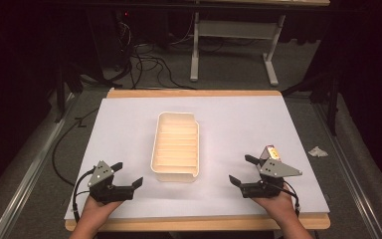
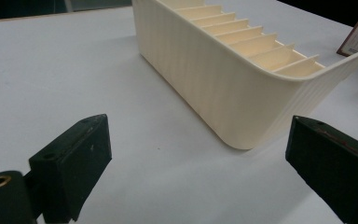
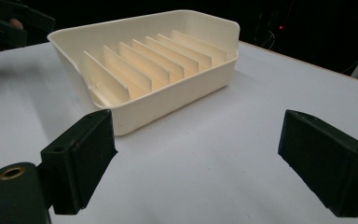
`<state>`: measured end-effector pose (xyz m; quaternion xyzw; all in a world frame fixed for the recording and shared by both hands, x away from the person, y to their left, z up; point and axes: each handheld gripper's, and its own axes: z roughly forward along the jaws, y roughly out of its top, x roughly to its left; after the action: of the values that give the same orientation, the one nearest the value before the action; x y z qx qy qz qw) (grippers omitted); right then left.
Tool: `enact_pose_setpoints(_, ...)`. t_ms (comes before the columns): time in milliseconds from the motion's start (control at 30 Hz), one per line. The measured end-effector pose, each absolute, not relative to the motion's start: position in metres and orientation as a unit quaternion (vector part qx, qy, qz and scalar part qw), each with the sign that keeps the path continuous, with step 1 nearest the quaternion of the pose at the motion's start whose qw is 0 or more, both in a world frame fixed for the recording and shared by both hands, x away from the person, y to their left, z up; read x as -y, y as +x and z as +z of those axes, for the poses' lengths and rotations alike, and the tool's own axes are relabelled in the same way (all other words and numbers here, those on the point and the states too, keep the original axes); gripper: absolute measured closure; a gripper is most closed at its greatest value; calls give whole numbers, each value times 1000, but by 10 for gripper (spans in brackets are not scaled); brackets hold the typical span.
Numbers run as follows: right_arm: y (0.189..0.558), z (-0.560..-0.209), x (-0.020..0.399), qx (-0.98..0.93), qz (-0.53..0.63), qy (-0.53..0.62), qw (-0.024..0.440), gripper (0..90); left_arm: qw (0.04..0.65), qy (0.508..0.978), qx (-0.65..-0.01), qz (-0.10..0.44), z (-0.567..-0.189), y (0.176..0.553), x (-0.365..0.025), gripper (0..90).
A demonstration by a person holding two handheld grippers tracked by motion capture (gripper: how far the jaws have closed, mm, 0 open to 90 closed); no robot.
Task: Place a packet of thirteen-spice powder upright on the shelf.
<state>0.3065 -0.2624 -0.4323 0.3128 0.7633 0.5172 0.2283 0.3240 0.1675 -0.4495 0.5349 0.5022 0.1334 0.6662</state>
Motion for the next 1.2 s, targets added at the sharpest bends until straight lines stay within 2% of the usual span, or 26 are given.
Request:
enact_pose_setpoints(500,308,-433,264,-766,513,312,229,119,660,547,-497,134,-451,323,-167,75)
enact_pose_setpoints(967,307,-426,260,-772,512,312,210,126,660,546,-497,136,-451,323,-167,75)
enact_pose_setpoints(1200,304,-417,259,-777,505,303,223,116,659,548,-497,134,-452,324,-167,74)
